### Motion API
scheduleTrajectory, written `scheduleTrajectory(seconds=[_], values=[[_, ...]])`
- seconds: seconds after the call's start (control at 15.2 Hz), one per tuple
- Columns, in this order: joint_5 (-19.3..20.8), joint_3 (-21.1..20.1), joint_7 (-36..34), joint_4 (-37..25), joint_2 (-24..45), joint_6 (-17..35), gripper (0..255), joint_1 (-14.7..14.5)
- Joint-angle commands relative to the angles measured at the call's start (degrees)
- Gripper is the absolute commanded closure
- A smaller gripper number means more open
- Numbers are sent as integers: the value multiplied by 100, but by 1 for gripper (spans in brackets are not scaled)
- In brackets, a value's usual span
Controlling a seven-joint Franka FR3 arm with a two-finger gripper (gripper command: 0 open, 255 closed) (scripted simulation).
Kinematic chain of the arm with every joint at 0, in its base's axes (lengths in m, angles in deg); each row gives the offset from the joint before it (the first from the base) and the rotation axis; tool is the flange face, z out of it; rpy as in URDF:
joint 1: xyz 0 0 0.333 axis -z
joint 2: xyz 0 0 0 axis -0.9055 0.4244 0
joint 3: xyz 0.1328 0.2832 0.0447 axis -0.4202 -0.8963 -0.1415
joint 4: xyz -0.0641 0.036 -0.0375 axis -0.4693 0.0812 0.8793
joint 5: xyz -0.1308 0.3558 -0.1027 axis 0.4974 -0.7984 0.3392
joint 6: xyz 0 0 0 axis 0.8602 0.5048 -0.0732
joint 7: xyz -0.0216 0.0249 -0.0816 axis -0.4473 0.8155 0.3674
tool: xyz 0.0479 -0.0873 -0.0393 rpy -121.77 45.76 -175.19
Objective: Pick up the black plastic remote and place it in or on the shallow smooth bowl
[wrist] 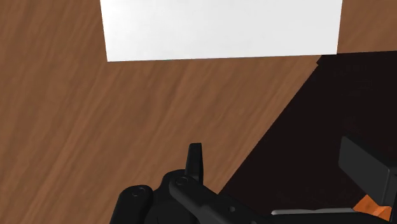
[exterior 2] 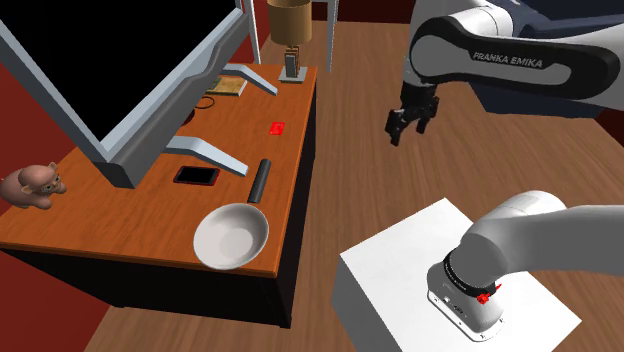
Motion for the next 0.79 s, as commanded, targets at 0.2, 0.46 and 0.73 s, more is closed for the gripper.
scheduleTrajectory(seconds=[0.2, 0.46, 0.73], values=[[-497, -560, -1000, -121, 624, 443, 0, -119], [-798, -973, -1756, -325, 1229, 830, 0, -189], [-987, -1351, -2502, -659, 1938, 1215, 0, -232]])
